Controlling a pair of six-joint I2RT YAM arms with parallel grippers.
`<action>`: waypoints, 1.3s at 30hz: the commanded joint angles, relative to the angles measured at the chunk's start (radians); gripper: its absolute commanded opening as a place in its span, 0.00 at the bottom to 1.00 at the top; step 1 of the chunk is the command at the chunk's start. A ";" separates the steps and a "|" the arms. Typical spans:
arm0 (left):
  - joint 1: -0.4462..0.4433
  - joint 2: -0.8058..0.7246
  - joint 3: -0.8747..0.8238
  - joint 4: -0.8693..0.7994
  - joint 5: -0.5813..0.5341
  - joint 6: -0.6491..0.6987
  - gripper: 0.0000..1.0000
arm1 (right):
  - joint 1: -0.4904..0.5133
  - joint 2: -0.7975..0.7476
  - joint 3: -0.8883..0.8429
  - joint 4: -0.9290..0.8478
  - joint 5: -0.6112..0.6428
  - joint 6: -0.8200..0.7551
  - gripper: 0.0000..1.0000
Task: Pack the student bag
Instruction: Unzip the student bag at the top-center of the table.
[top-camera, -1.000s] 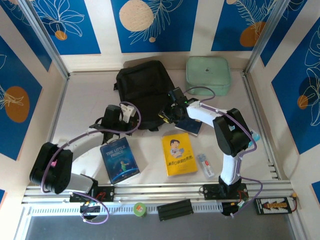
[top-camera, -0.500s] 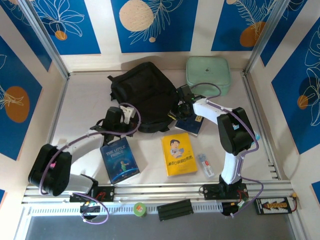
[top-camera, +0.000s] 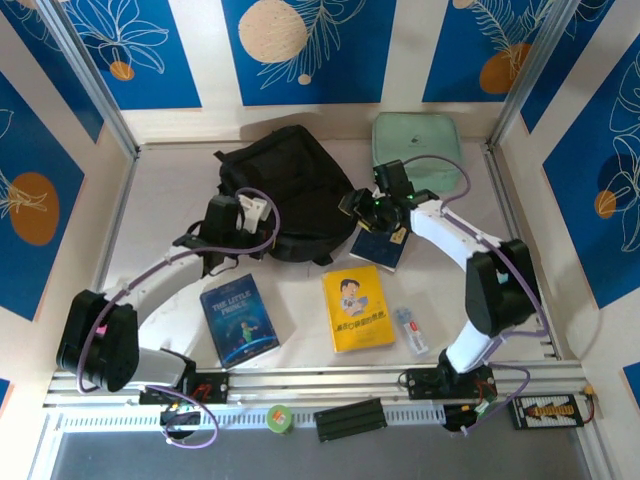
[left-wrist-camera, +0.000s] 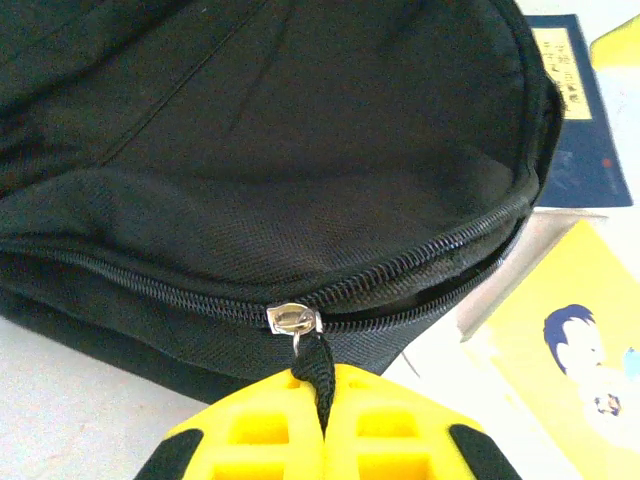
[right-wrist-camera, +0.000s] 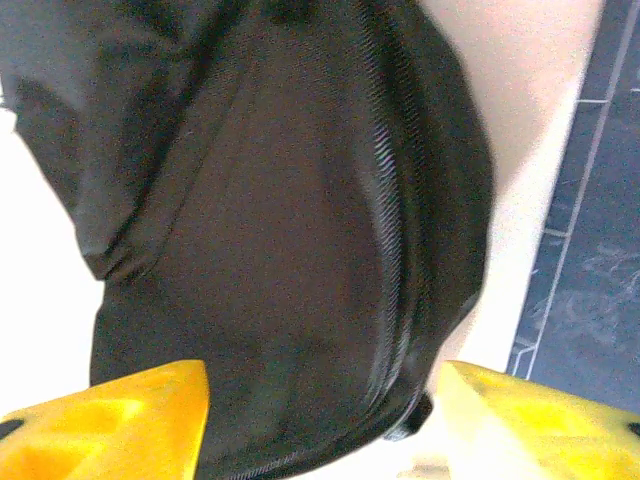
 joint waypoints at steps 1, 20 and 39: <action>-0.031 0.020 0.093 -0.102 0.067 0.068 0.00 | 0.048 -0.081 -0.069 0.019 -0.065 0.094 0.71; -0.114 0.164 0.234 -0.287 0.086 0.143 0.00 | 0.145 0.027 -0.141 0.243 -0.138 0.413 0.79; -0.080 0.163 0.188 -0.300 -0.325 0.101 0.00 | 0.142 0.088 -0.134 0.101 -0.014 0.319 0.06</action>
